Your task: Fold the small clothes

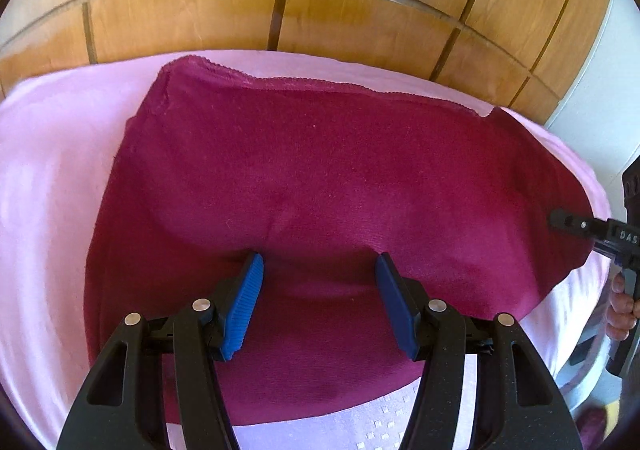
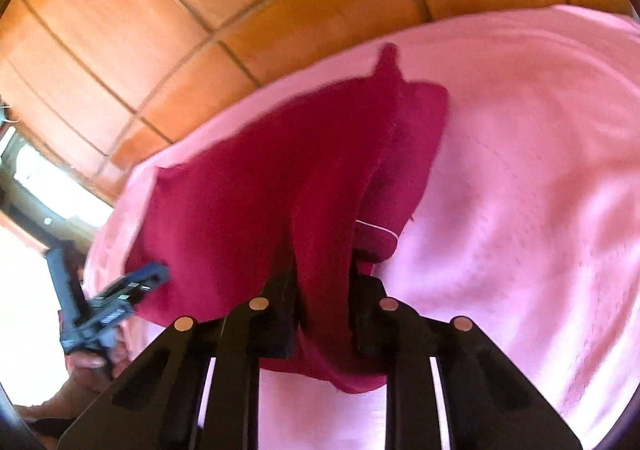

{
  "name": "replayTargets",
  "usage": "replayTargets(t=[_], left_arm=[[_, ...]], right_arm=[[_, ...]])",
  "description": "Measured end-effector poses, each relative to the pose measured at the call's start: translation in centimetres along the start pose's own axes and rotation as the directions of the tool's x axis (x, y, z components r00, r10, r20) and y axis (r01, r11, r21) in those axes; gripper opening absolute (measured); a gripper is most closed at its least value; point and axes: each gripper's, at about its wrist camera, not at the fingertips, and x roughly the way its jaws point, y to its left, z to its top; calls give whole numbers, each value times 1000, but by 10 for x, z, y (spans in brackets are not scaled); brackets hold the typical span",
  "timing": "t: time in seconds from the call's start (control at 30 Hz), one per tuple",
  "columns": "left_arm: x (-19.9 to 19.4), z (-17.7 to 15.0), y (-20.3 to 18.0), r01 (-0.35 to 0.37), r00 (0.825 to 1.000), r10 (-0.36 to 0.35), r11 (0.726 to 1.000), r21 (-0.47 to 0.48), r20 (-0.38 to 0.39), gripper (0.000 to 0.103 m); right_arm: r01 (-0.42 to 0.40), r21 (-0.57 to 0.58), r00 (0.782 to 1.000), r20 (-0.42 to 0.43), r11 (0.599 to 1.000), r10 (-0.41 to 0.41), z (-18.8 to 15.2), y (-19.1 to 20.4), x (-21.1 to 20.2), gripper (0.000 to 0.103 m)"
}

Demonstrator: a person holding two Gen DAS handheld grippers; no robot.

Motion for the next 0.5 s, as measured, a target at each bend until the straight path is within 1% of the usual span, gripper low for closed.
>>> replayTargets(t=[0.1,0.17,0.2,0.27,0.33,0.43,0.5], left_arm=[[-1,2,9,59,998,-59,998,-37,-2,58],[-1,5,14,110,994,-110,991,-80,1,57],[-2,6,19,141,990,-142,984,-109,4,56],[-4,9,27,182,983,-183,972,-150,9,51],[-11,10,41,236,972,-235,949,-208,31,50],[-28,7,60,262,965,-248,929,-262,84,50],[-42,4,77,263,964,-237,920,-289,121,50]], right_arm=[[-62,-23,998,18,998,63,9,25,-5,16],[-109,-41,993,29,993,110,13,42,-6,16],[-145,-57,988,36,988,147,17,58,-6,16],[-197,-85,979,37,977,201,21,82,-2,16],[-228,-123,972,29,966,233,24,108,8,16],[-274,-185,961,-12,944,276,24,152,33,16],[-284,-234,959,-51,930,279,20,179,53,16]])
